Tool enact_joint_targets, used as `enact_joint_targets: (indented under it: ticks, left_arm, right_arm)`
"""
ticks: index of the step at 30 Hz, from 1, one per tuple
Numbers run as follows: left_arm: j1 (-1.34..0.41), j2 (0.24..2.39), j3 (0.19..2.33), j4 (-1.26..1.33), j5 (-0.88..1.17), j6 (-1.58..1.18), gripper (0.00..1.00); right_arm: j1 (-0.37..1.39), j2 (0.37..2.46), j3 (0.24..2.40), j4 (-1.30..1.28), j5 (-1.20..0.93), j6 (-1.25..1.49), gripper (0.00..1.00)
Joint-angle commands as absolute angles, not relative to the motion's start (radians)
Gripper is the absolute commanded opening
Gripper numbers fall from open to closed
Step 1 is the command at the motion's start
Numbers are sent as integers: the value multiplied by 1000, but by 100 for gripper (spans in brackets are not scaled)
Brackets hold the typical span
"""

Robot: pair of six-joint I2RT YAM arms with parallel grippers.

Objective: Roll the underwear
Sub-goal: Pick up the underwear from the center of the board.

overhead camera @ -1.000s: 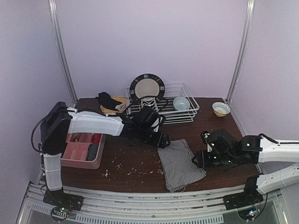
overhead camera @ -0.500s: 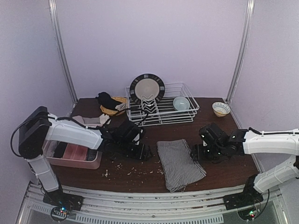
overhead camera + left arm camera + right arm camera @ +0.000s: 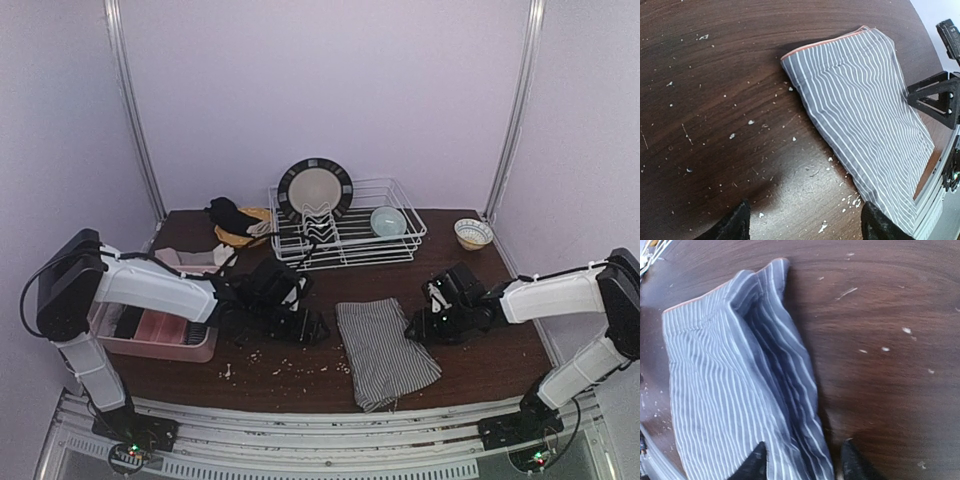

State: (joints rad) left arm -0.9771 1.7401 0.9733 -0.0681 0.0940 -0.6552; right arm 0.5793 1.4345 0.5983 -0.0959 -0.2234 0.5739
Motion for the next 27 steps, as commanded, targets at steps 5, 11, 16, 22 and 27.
enact_joint_targets:
  ticks: [5,11,16,22,27]
  left_arm:
    - [-985,1768,989,-17,132,-660,73]
    - [-988,1766,976,-18,132,-664,72]
    - [-1005,1775,976,-1,138,-674,72]
    - [-1040,1824,993,30,161,-694,72]
    - [-1070,1860,995,67,183,-715,69]
  right_arm:
    - [568,1558,560,-88,-348,544,18]
    - [572,1495,580,-158,-302,527,0]
    - [626,1408,653,-334,-169,529,0]
    - [738,1363,774,-484,-34,601,0]
    - [803,1367,838,-509,3,663,0]
